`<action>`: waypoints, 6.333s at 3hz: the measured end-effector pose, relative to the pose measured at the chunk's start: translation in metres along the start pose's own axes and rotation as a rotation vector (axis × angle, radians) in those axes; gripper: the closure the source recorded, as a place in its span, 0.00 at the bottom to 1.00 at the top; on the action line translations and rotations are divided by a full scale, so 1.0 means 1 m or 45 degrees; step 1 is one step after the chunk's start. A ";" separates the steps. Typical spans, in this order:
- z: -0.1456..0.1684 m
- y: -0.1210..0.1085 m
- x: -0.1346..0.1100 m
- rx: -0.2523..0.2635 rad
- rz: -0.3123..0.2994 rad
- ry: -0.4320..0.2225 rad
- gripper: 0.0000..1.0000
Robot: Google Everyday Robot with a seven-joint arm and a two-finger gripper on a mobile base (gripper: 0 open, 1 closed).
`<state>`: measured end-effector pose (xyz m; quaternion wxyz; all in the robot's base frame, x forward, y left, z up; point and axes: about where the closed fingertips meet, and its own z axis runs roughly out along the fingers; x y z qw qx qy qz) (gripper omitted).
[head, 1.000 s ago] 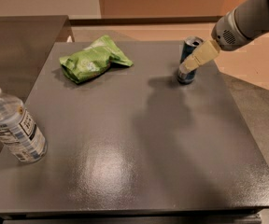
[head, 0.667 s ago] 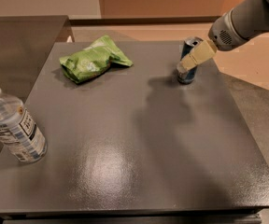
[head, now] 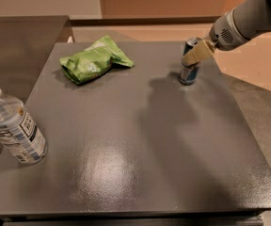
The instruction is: Move redbull can near blue plastic bottle
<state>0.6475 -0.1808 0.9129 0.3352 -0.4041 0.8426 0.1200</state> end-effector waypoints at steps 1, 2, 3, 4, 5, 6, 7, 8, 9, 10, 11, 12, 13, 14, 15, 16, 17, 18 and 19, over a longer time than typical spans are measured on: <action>-0.002 0.005 -0.004 -0.025 -0.007 -0.017 0.66; -0.006 0.014 -0.013 -0.062 -0.025 -0.040 0.89; -0.007 0.038 -0.032 -0.133 -0.072 -0.071 1.00; -0.005 0.071 -0.053 -0.222 -0.121 -0.098 1.00; 0.002 0.109 -0.074 -0.312 -0.155 -0.124 1.00; 0.012 0.153 -0.090 -0.402 -0.176 -0.131 1.00; 0.020 0.191 -0.097 -0.471 -0.200 -0.109 1.00; 0.018 0.227 -0.101 -0.520 -0.231 -0.094 1.00; 0.012 0.278 -0.112 -0.527 -0.333 -0.107 1.00; 0.013 0.307 -0.118 -0.533 -0.413 -0.128 1.00; 0.023 0.328 -0.115 -0.576 -0.458 -0.149 1.00; 0.031 0.344 -0.109 -0.628 -0.481 -0.152 1.00; 0.038 0.362 -0.105 -0.666 -0.508 -0.153 1.00; 0.042 0.372 -0.105 -0.691 -0.531 -0.137 0.82; 0.047 0.380 -0.103 -0.718 -0.549 -0.113 0.58; 0.052 0.385 -0.101 -0.739 -0.564 -0.087 0.35; 0.054 0.388 -0.098 -0.755 -0.584 -0.079 0.13; 0.053 0.390 -0.099 -0.752 -0.590 -0.079 0.00; 0.053 0.390 -0.099 -0.752 -0.590 -0.079 0.00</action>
Offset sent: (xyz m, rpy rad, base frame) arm -0.0157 0.0213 0.0247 0.0618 -0.0075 0.0792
